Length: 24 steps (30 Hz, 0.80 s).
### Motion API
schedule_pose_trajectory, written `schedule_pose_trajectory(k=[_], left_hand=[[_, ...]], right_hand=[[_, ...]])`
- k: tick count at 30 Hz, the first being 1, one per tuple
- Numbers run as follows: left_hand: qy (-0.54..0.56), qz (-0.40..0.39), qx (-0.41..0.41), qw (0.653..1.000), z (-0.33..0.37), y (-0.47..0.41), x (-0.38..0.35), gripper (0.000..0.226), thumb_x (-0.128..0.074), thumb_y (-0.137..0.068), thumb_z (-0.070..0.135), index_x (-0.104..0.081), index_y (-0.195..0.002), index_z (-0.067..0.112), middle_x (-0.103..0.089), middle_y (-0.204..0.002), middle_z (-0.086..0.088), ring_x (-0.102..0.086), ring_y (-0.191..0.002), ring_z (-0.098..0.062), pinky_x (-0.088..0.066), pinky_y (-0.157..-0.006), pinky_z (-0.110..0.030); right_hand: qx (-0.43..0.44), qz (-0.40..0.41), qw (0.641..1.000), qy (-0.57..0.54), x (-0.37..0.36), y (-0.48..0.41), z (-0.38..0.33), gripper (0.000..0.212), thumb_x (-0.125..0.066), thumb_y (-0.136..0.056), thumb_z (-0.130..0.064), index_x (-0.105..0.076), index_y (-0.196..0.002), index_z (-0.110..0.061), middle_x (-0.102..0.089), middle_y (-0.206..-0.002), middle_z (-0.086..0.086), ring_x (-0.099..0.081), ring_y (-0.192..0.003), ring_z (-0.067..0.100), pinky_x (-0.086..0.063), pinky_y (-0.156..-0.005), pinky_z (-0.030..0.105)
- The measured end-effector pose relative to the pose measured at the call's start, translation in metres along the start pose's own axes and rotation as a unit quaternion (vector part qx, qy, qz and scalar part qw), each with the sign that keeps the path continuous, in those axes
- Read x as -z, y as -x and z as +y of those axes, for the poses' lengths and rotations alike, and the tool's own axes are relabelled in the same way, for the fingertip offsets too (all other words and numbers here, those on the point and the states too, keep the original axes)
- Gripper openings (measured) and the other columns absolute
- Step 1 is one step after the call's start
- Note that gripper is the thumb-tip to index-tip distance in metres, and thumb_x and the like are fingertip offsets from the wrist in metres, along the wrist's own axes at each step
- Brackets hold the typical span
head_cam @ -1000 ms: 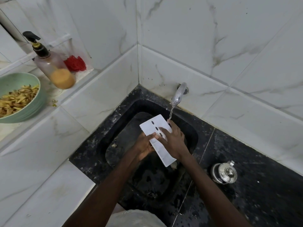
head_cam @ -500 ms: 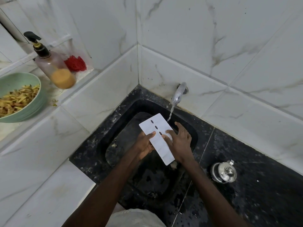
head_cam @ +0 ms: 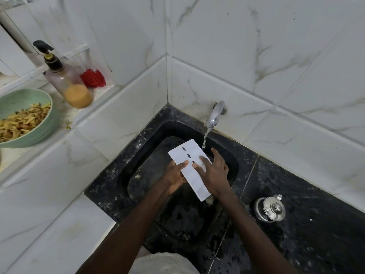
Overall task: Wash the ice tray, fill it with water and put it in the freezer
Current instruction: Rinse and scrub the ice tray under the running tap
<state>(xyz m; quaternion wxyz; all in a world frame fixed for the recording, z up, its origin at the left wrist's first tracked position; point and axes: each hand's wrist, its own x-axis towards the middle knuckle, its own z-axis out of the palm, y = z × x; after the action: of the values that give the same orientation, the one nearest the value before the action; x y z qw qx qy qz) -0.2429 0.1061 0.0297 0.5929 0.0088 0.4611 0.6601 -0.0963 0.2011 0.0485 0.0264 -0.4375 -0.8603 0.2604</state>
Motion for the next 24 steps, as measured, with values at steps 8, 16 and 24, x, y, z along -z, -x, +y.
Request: schedule_pose_trajectory(k=[8, 16, 24], left_hand=[[-0.007, -0.006, -0.004, 1.000, -0.001, 0.003, -0.002, 0.048, -0.061, -0.101, 0.011, -0.047, -0.147, 0.006, -0.068, -0.132, -0.020, -0.073, -0.105, -0.033, -0.061, -0.065, -0.041], [-0.015, 0.019, -0.009, 1.000, 0.001, 0.001, -0.001, 0.049, -0.061, -0.102, 0.013, -0.047, -0.148, 0.004, -0.069, -0.125, -0.021, -0.074, -0.094, -0.030, -0.058, -0.056, -0.034], [0.018, 0.054, -0.011, 0.998, -0.004, -0.004, -0.003, 0.047, -0.061, -0.101, 0.010, -0.050, -0.146, 0.006, -0.065, -0.134, -0.023, -0.070, -0.101, -0.035, -0.060, -0.060, -0.038]], right_hand=[[-0.008, 0.047, 0.999, 0.017, 0.001, 0.000, 0.011, 0.049, -0.039, -0.105, -0.062, -0.064, -0.135, -0.032, -0.018, -0.171, 0.006, -0.016, -0.157, 0.031, -0.017, -0.122, 0.062], [0.045, 0.005, 0.999, 0.015, -0.003, 0.007, 0.009, 0.053, -0.037, -0.102, -0.067, -0.061, -0.139, -0.038, -0.015, -0.172, 0.004, -0.012, -0.158, 0.029, -0.014, -0.123, 0.058], [0.040, -0.017, 0.998, 0.036, -0.007, 0.007, 0.003, 0.057, -0.036, -0.103, -0.066, -0.053, -0.149, -0.037, -0.010, -0.173, 0.003, -0.010, -0.158, 0.028, -0.011, -0.125, 0.058]])
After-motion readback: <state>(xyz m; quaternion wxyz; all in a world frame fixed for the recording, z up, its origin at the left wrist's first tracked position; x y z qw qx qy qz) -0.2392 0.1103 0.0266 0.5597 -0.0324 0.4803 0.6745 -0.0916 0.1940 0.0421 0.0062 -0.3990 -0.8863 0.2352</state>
